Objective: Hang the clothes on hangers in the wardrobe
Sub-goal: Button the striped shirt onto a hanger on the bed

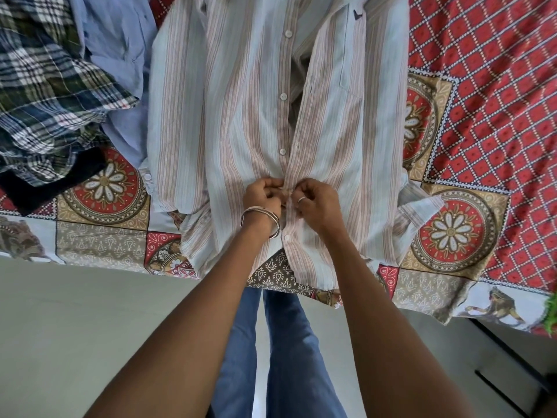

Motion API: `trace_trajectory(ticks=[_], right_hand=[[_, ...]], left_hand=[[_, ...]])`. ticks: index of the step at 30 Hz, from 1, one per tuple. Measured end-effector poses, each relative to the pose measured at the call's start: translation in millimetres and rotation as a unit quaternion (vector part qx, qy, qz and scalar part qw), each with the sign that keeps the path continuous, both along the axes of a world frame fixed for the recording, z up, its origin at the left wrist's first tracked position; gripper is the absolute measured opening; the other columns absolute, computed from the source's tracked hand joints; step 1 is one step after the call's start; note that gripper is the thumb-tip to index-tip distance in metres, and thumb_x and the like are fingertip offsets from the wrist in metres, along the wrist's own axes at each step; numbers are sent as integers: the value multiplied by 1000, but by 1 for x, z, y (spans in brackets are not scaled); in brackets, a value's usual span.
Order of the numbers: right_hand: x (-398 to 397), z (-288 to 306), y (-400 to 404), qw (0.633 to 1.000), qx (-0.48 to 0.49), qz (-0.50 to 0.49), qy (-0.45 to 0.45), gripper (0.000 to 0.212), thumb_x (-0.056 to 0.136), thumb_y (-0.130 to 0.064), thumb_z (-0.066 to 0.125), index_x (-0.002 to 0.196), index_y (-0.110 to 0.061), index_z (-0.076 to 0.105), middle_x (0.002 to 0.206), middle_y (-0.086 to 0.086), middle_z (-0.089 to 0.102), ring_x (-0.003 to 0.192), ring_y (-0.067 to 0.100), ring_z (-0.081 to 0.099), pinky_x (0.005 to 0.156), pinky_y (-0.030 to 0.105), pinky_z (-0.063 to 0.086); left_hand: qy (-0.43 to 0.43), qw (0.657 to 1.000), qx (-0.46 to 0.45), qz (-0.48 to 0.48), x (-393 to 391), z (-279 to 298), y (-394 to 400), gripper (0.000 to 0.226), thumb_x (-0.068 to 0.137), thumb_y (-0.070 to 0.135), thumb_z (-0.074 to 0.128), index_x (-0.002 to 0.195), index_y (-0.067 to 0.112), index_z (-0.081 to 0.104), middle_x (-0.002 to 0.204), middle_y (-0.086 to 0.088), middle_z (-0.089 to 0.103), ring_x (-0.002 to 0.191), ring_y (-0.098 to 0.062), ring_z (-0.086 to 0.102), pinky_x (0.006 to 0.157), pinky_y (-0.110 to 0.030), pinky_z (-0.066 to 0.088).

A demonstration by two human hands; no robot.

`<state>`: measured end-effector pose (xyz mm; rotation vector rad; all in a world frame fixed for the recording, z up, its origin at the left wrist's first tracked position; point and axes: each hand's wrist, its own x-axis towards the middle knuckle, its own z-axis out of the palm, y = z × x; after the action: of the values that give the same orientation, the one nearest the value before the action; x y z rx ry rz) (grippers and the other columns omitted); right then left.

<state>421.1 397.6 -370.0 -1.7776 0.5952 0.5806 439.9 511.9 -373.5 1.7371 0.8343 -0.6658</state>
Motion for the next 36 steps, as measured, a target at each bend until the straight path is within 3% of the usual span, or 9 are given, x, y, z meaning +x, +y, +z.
trace_trajectory(ticks=[2, 6, 10, 12, 14, 18, 23, 30, 36], right_hand=[[-1, 1, -1, 999, 32, -15, 17, 14, 81, -17, 54, 70, -10, 59, 58, 3, 52, 53, 23, 47, 50, 36, 41], [-1, 5, -7, 986, 122, -30, 109, 22, 92, -3, 54, 70, -4, 55, 58, 4, 44, 50, 15, 40, 47, 27, 34], [17, 10, -12, 988, -62, 116, 84, 14, 89, 1, 55, 83, 0, 68, 66, -4, 57, 57, 7, 52, 61, 26, 49], [30, 18, -9, 993, -115, 24, 10, 6, 90, -8, 63, 88, -9, 68, 70, -10, 59, 63, -3, 54, 62, 11, 46], [41, 23, -1, 985, -154, -60, -58, 9, 86, -17, 71, 86, -13, 64, 69, -8, 59, 62, 3, 54, 58, 15, 44], [64, 12, 21, 963, -262, 19, -62, 28, 83, -25, 74, 97, -6, 58, 95, 9, 62, 86, 24, 58, 70, 33, 46], [65, -1, 28, 915, -389, 104, 2, 30, 92, -21, 63, 115, -4, 53, 116, 12, 56, 110, 29, 53, 75, 34, 46], [59, -1, 19, 940, -340, -3, -39, 14, 81, -5, 62, 94, -7, 66, 88, 9, 64, 80, 26, 59, 59, 28, 35], [46, 4, 22, 956, -242, -68, -150, 17, 76, -5, 69, 91, -7, 75, 79, 9, 65, 71, 23, 60, 64, 26, 43]], left_hand=[[4, 1000, -16, -1, -1, 1, -3, 21, 85, -10, 56, 99, 4, 63, 72, -2, 64, 69, -18, 63, 79, -43, 57], [-120, 967, 105, -197, -3, 2, 1, 21, 86, -4, 55, 106, 3, 59, 80, -8, 67, 76, -22, 62, 69, -32, 50], [-178, 938, 212, -211, 4, 3, 10, 19, 86, -2, 51, 97, 4, 64, 85, -9, 69, 80, -26, 64, 68, -30, 47], [-233, 929, 226, -178, 14, 5, 13, 18, 84, -1, 52, 90, 5, 68, 84, -10, 69, 77, -24, 64, 68, -29, 49], [-265, 926, 207, -173, 28, 8, 11, 16, 83, -1, 57, 90, 5, 71, 84, -10, 70, 78, -21, 65, 72, -28, 50], [-195, 945, 182, -191, 58, 5, 1, 18, 85, 2, 61, 94, 9, 75, 88, -6, 74, 81, -16, 67, 74, -17, 47], [-139, 949, 188, -210, 69, -4, 2, 14, 80, 10, 69, 92, 12, 76, 86, -5, 75, 80, -17, 69, 76, -18, 48], [-121, 940, 212, -237, 77, -6, -1, 12, 83, 20, 69, 91, 13, 75, 84, -5, 74, 78, -21, 68, 70, -25, 49], [-117, 974, 100, -164, 79, 2, -3, 6, 81, 9, 71, 85, 7, 74, 73, -2, 69, 68, -16, 66, 70, -30, 56]])
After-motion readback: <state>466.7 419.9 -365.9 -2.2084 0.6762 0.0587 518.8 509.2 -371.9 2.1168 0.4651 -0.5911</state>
